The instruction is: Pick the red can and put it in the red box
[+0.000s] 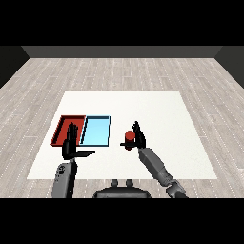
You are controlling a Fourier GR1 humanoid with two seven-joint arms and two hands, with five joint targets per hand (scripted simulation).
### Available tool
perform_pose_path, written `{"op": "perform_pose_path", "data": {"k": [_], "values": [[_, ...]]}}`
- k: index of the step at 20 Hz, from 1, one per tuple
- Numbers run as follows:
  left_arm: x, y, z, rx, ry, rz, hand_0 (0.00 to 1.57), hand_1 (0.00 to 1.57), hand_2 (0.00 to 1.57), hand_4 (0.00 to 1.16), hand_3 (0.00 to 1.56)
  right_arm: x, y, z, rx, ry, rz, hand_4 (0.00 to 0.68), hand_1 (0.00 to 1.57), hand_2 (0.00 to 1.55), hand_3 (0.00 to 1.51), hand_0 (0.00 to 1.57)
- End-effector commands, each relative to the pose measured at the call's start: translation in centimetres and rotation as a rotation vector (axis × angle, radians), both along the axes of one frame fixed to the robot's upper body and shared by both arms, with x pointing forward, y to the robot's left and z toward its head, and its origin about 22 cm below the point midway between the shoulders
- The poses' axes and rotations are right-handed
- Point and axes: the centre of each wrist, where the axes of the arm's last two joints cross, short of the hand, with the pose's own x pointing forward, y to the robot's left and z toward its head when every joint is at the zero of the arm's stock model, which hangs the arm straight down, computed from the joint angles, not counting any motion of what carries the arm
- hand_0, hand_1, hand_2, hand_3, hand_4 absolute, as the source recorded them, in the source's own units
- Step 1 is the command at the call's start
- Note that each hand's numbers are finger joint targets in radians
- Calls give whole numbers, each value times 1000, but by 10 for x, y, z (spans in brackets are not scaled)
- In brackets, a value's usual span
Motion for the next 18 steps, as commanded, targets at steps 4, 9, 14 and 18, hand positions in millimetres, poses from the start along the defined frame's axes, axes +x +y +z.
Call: {"op": "perform_pose_path", "data": {"k": [4,9,14,18], "values": [[18,8,34,-8,-2,-4,0,0,0,0,0,9,1,3,12,27,-14,0,0,0,0,0],[0,-24,5,7,-17,-11,0,0,0,0,0,3,7,-7,-102,36,-75,655,1478,1464,1432,1478],[-10,-11,14,31,-4,23,0,0,0,0,0,4,-7,-6,-143,4,-68,667,1494,1464,1437,1494],[-2,3,19,19,11,-8,0,0,0,0,0,-7,4,15,-165,-14,-74,646,1466,1455,1425,1466]]}}
